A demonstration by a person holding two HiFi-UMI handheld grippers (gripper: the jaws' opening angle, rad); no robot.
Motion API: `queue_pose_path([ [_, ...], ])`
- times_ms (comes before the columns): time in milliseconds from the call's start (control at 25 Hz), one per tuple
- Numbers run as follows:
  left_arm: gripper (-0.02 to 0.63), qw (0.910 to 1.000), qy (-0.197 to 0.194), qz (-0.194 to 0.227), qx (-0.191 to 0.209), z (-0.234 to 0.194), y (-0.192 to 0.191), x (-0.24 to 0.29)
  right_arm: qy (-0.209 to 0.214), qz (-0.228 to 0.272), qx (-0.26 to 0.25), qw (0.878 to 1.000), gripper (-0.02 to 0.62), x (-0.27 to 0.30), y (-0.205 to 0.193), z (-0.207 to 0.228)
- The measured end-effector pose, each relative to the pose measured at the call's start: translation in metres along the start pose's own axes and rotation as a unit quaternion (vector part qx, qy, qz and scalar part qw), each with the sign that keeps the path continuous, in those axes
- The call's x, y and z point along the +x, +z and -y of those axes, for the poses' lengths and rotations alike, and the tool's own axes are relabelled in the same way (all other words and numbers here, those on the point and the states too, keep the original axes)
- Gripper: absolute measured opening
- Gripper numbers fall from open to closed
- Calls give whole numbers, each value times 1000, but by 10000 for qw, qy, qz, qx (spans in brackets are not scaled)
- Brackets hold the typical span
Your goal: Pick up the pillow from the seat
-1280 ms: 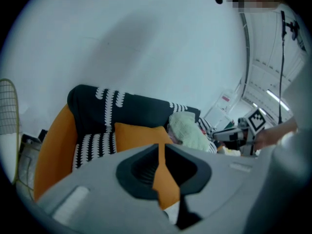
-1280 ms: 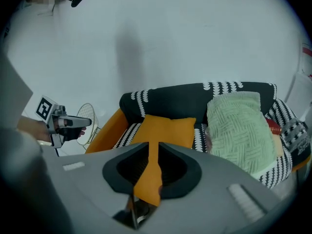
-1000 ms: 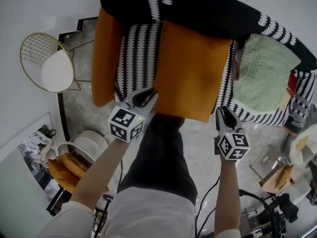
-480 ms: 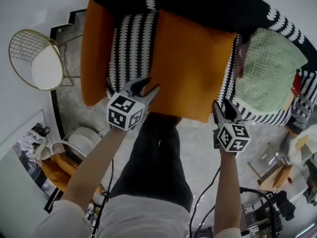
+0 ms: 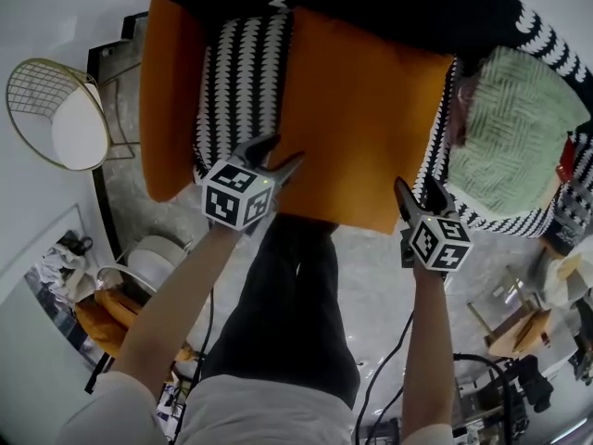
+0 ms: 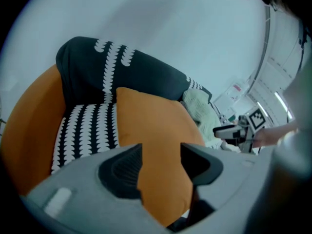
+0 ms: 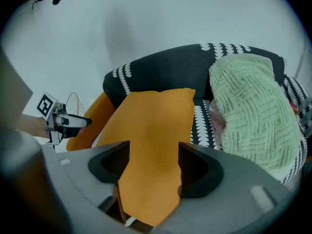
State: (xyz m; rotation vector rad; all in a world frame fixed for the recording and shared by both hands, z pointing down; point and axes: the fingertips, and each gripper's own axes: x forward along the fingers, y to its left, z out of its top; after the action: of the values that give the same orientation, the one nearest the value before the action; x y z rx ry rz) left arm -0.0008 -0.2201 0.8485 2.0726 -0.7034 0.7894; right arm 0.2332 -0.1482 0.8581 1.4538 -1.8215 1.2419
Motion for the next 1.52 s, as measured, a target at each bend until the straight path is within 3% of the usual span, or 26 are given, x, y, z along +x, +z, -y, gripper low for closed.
queue_pose_path([
  [320,337,9986,26,-261,-466,-19,-15,38,101,-223,195,9995,397,39,-11,17],
  [640,420,9973,74,-517,-507,-32,-21,61,360,-385,448,9976,492,62,-12,27],
  [920,500,9956,29,-828,-445,-32,-33,98,466,-581,461,9962,514,83,-22,51],
  [1160,481,9952,2,-877,-439,-32,-41,115,365,-665,334,9966,505,94,-28,55],
  [1520,308,9975,-80,-647,-265,-25,-44,110,443,-802,-3,9958,320,99,-33,37],
])
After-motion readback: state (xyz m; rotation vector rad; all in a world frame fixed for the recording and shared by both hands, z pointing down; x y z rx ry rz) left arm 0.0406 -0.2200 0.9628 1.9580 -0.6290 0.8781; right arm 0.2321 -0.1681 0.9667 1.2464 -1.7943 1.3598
